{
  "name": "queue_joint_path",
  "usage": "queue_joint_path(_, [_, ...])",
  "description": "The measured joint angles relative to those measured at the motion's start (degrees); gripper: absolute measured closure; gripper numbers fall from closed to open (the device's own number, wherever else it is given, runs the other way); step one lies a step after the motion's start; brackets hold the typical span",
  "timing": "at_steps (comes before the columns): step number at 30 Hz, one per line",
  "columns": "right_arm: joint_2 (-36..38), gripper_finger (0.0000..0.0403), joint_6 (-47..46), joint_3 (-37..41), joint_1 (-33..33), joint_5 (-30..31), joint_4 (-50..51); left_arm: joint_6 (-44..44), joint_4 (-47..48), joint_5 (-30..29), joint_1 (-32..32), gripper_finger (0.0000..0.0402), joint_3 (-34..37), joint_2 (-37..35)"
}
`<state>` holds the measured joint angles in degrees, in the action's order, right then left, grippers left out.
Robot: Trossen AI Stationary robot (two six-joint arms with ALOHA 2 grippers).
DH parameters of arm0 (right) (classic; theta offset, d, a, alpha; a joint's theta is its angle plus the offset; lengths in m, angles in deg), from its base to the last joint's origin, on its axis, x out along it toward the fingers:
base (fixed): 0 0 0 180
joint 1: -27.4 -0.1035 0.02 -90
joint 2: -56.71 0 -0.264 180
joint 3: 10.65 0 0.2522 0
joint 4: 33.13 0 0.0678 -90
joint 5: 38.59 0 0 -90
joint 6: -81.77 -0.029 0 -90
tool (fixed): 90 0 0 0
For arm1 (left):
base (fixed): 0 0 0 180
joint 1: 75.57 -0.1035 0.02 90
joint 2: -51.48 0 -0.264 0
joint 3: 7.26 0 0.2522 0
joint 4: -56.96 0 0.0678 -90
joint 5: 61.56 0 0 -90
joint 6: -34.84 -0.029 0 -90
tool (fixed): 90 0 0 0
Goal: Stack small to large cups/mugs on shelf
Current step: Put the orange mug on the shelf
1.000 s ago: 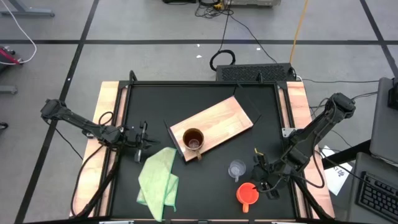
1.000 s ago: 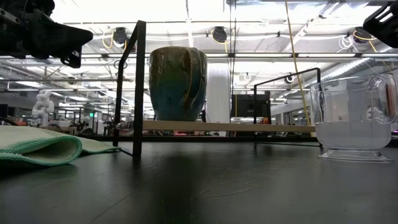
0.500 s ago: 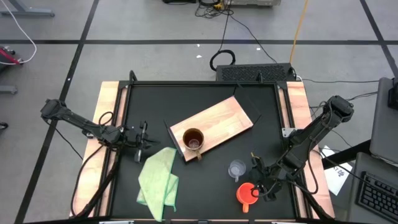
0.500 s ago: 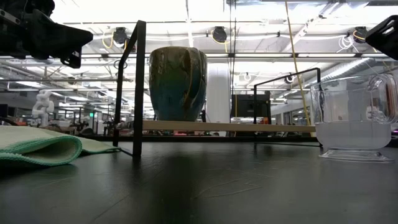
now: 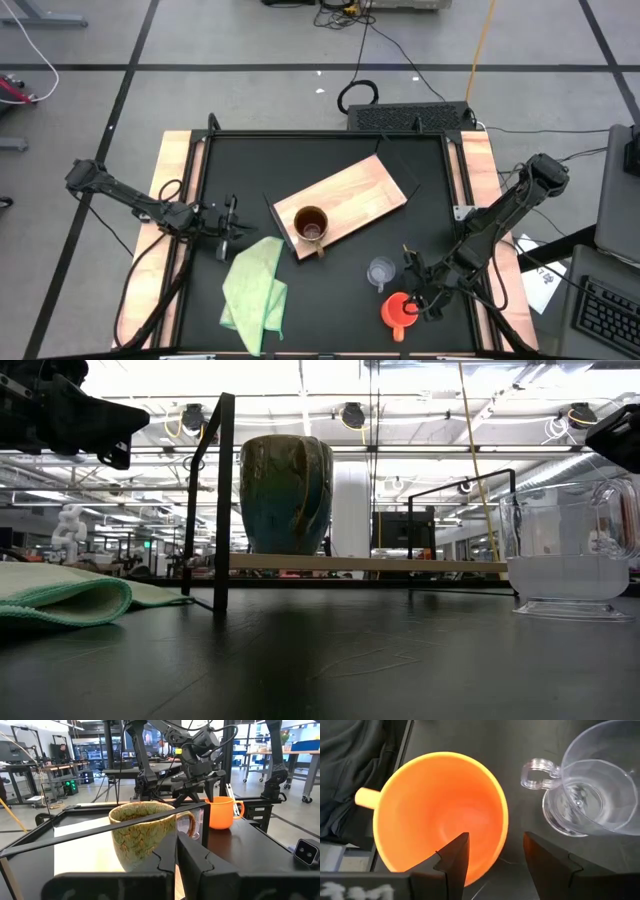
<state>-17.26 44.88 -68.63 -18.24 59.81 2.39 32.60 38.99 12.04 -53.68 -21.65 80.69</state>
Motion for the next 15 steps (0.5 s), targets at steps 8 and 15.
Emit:
queue_joint_path(8, [0.0, 0.0249, 1.1, 1.1, 0.5, 0.3, -0.5, 0.0, -0.1, 0.0, 0.0, 0.0382, 0.0, 0.0])
queue_joint_path(15, [0.0, 0.0317, 1.9, 1.1, 2.2, 0.3, -1.6, 0.0, -0.2, 0.0, 0.0, 0.0382, 0.0, 0.0])
